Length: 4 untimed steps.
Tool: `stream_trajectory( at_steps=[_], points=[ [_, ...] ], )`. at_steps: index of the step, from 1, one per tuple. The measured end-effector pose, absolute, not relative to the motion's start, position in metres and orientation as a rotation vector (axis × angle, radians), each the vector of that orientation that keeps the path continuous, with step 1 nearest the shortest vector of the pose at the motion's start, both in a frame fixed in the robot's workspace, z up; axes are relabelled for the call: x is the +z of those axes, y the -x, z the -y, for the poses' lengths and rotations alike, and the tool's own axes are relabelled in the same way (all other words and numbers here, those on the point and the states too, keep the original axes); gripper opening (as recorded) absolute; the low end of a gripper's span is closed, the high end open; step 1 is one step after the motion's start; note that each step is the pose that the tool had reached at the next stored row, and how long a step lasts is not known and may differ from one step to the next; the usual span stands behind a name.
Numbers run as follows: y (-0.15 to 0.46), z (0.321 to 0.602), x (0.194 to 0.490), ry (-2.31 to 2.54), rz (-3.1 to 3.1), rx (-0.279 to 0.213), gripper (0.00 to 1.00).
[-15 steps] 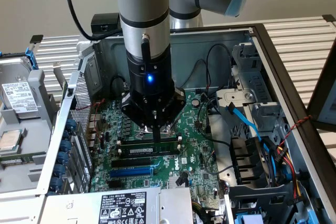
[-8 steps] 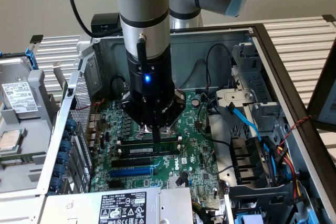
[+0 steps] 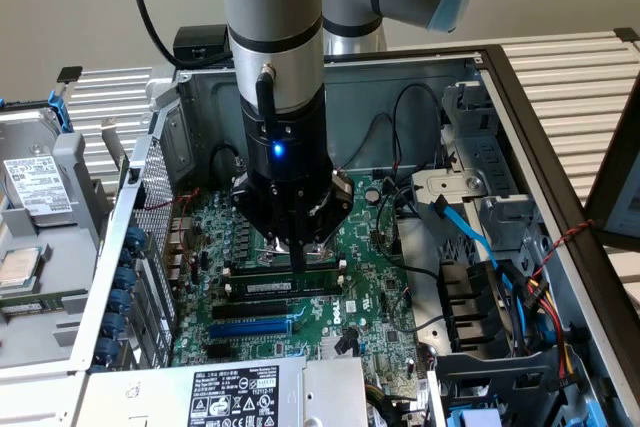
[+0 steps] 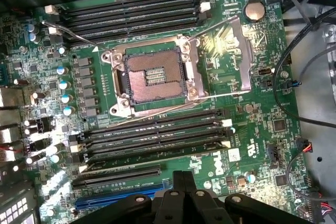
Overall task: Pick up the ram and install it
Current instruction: 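Press down the ram until it locks into place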
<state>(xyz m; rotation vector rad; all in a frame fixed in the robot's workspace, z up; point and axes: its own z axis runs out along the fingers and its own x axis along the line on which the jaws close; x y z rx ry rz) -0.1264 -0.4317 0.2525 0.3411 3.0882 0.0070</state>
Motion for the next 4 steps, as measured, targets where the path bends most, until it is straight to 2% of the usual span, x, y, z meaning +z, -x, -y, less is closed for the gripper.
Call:
stream_trajectory(
  at_steps=[4],
  points=[
    [0.1264,0.4317,0.2525,-0.348,-3.087,0.007,0.10]
  ],
)
